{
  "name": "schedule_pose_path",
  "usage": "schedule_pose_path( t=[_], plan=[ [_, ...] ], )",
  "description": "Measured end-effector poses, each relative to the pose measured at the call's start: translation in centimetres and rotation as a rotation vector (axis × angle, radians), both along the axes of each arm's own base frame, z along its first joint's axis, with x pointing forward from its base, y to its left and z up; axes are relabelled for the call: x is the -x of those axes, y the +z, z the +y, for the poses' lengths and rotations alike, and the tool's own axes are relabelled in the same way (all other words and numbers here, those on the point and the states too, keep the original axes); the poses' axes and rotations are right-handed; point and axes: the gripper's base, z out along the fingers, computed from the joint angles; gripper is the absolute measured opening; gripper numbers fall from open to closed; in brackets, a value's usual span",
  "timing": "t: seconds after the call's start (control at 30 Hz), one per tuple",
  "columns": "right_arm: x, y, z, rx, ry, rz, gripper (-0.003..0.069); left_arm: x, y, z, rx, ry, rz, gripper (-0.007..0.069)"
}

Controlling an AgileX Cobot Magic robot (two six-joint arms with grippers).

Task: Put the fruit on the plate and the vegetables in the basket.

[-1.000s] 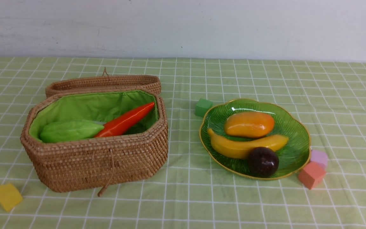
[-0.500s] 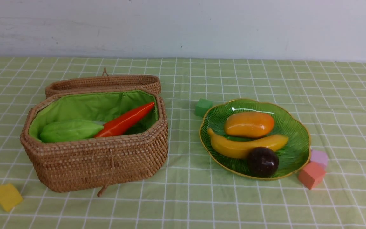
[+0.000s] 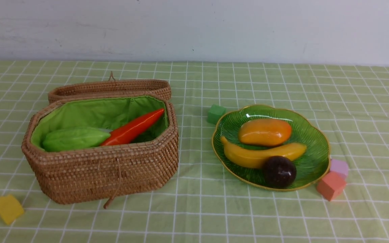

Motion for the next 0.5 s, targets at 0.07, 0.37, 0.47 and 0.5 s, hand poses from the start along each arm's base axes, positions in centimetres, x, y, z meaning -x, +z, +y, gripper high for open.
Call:
schedule_pose_path(
  t=[0.07, 0.37, 0.47, 0.5],
  plan=[
    [0.0, 0.0, 0.0, 0.000, 0.000, 0.000, 0.0240, 0.0, -1.5, 0.2, -0.008, 0.031, -0.058, -0.0009],
    [0.0, 0.0, 0.0, 0.000, 0.000, 0.001, 0.0240, -0.6, -10.2, 0.7, -0.045, 0.139, 0.063, -0.0002],
    [0.0, 0.0, 0.0, 0.000, 0.000, 0.001, 0.0242, -0.6, -10.4, 0.7, -0.048, 0.139, 0.073, 0.0000],
    [0.0, 0.0, 0.0, 0.001, 0.000, 0.001, 0.0241, -0.6, -10.4, 0.7, -0.048, 0.139, 0.073, 0.0001]
  ],
)
